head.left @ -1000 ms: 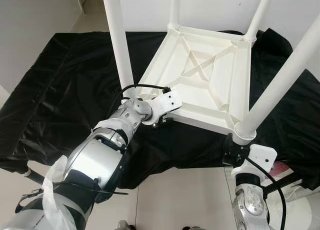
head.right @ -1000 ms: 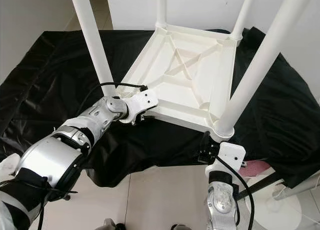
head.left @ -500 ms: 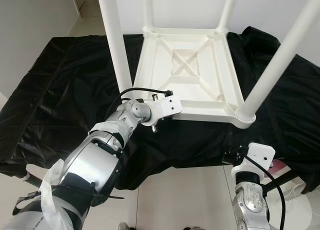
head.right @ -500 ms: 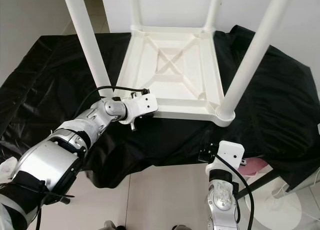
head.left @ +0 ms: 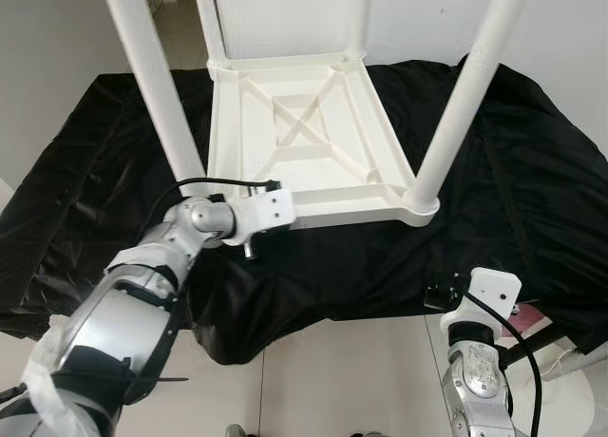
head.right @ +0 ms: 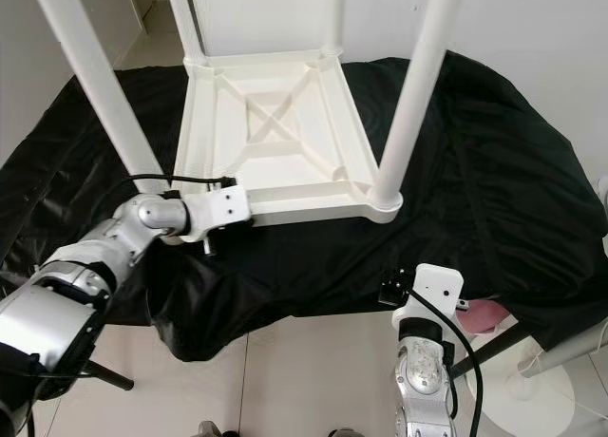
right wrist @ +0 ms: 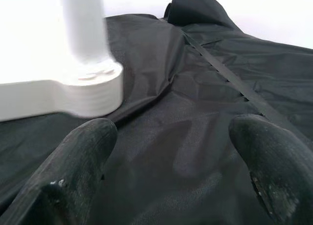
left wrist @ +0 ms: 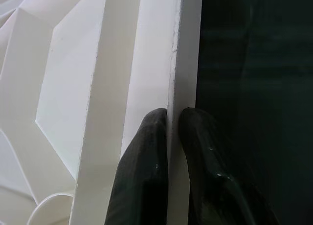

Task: Building children table

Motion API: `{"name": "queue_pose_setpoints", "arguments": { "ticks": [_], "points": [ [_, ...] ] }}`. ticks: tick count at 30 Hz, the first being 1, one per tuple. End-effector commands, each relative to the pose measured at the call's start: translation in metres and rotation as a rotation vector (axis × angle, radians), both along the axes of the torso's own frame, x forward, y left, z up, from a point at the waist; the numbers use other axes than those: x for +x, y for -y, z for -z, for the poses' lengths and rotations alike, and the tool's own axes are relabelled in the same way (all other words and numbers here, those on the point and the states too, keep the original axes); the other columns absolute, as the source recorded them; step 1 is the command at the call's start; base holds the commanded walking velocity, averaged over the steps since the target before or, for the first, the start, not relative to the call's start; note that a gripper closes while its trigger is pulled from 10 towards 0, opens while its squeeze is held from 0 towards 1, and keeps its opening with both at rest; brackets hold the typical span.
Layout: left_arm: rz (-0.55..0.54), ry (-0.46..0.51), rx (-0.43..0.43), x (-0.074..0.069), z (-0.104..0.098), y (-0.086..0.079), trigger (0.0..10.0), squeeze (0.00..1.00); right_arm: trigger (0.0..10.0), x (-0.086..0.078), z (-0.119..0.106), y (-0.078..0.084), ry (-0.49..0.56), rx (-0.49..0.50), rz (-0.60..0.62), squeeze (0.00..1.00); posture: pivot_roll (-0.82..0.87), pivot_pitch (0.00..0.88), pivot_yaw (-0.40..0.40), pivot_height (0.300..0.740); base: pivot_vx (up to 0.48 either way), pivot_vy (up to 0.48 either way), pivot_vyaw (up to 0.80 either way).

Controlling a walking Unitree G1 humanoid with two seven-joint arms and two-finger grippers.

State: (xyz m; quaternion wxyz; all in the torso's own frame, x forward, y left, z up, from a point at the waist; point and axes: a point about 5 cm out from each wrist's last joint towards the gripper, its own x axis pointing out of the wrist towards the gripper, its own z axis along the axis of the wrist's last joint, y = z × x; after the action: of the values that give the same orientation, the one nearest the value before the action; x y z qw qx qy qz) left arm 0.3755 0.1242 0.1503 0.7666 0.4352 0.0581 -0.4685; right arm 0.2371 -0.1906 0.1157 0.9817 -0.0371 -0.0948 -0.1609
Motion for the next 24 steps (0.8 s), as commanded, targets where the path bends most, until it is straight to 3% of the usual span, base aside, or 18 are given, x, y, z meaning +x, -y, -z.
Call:
{"name": "queue_pose_setpoints", "arguments": {
  "ticks": [1, 3, 4, 7, 8, 11, 12, 14, 15, 16, 17, 18, 20, 21, 22, 23, 24],
  "points": [
    [-0.039, -0.167, 0.071, -0.012, 0.027, -0.032, 7.7, 0.0, 10.0, 0.001, 0.005, -0.001, -0.023, -0.004, -0.01, 0.0, -0.06, 0.087, 0.072, 0.74, 0.0, 0.0, 0.0],
    [-0.048, -0.188, 0.074, -0.015, 0.028, -0.046, 8.2, 0.0, 10.0, 0.003, 0.004, -0.002, -0.021, -0.006, -0.019, 0.0, -0.05, 0.088, 0.071, 0.74, 0.0, 0.0, 0.0],
    [-0.054, -0.193, 0.08, -0.018, 0.028, -0.054, 7.1, 0.0, 10.0, 0.006, 0.004, -0.002, -0.02, -0.01, -0.024, 0.0, -0.04, 0.088, 0.066, 0.74, 0.0, 0.0, 0.0],
    [-0.055, -0.195, 0.085, -0.021, 0.028, -0.064, 7.1, 0.0, 10.0, 0.008, 0.003, -0.002, -0.019, -0.014, -0.03, 0.0, -0.04, 0.088, 0.066, 0.74, 0.0, 0.0, 0.0],
    [-0.051, -0.201, 0.089, -0.024, 0.028, -0.07, 5.9, 0.0, 10.0, 0.01, 0.002, -0.003, -0.016, -0.017, -0.037, 0.0, -0.04, 0.086, 0.064, 0.74, 0.0, 0.0, 0.0],
    [-0.042, -0.218, 0.092, -0.029, 0.029, -0.079, 6.3, 0.0, 10.0, 0.014, 0.001, -0.003, -0.01, -0.021, -0.05, 0.0, -0.02, 0.086, 0.054, 0.74, 0.0, 0.0, 0.0],
    [-0.056, -0.233, 0.096, -0.032, 0.03, -0.088, 4.2, 0.0, 10.0, 0.017, 0.0, -0.005, -0.008, -0.03, -0.071, 0.0, -0.02, 0.089, 0.049, 0.74, 0.0, 0.0, 0.0],
    [-0.067, -0.241, 0.097, -0.034, 0.031, -0.094, 4.2, 0.0, 10.0, 0.02, -0.001, -0.006, -0.007, -0.037, -0.084, 0.0, -0.02, 0.089, 0.049, 0.74, 0.0, 0.0, 0.0],
    [-0.069, -0.242, 0.104, -0.037, 0.031, -0.1, 3.3, 0.0, 10.0, 0.022, -0.002, -0.006, -0.005, -0.04, -0.097, 0.0, -0.01, 0.091, 0.044, 0.74, 0.0, 0.0, 0.0],
    [-0.069, -0.242, 0.104, -0.037, 0.031, -0.1, 3.3, 0.0, 10.0, 0.022, -0.002, -0.006, -0.005, -0.04, -0.097, 0.0, -0.01, 0.091, 0.044, 0.74, 0.0, 0.0, 0.0],
    [-0.07, -0.255, 0.116, -0.042, 0.033, -0.109, 2.0, 0.0, 10.0, 0.025, -0.003, -0.005, -0.002, -0.046, -0.108, 0.0, -0.01, 0.088, 0.036, 0.74, 0.0, 0.0, 0.0],
    [-0.078, -0.271, 0.131, -0.05, 0.035, -0.121, 2.6, 0.0, 10.0, 0.029, -0.005, -0.004, 0.001, -0.055, -0.125, 0.0, 0.0, 0.09, 0.027, 0.74, 0.0, 0.0, 0.0],
    [-0.078, -0.283, 0.134, -0.053, 0.036, -0.125, 2.4, 0.0, 10.0, 0.03, -0.006, -0.004, 0.0, -0.06, -0.132, 0.0, 0.0, 0.093, 0.022, 0.74, 0.0, 0.0, 0.0],
    [-0.093, -0.282, 0.143, -0.055, 0.037, -0.129, 3.7, 0.0, 10.0, 0.032, -0.006, -0.004, 0.0, -0.067, -0.142, 0.0, 0.0, 0.095, 0.017, 0.74, 0.0, 0.0, 0.0],
    [-0.099, -0.284, 0.149, -0.057, 0.037, -0.133, 4.3, 0.0, 10.0, 0.033, -0.007, -0.005, 0.001, -0.071, -0.152, 0.0, 0.0, 0.095, 0.014, 0.74, 0.0, 0.0, 0.0],
    [-0.101, -0.291, 0.151, -0.059, 0.038, -0.137, 4.2, 0.0, 10.0, 0.034, -0.007, -0.005, 0.002, -0.076, -0.161, 0.0, 0.0, 0.095, 0.014, 0.74, 0.0, 0.0, 0.0],
    [-0.104, -0.294, 0.161, -0.061, 0.038, -0.14, 3.1, 0.0, 10.0, 0.035, -0.008, -0.005, 0.002, -0.08, -0.166, 0.0, 0.01, 0.096, 0.01, 0.74, 0.0, 0.0, 0.0]
  ]
}}
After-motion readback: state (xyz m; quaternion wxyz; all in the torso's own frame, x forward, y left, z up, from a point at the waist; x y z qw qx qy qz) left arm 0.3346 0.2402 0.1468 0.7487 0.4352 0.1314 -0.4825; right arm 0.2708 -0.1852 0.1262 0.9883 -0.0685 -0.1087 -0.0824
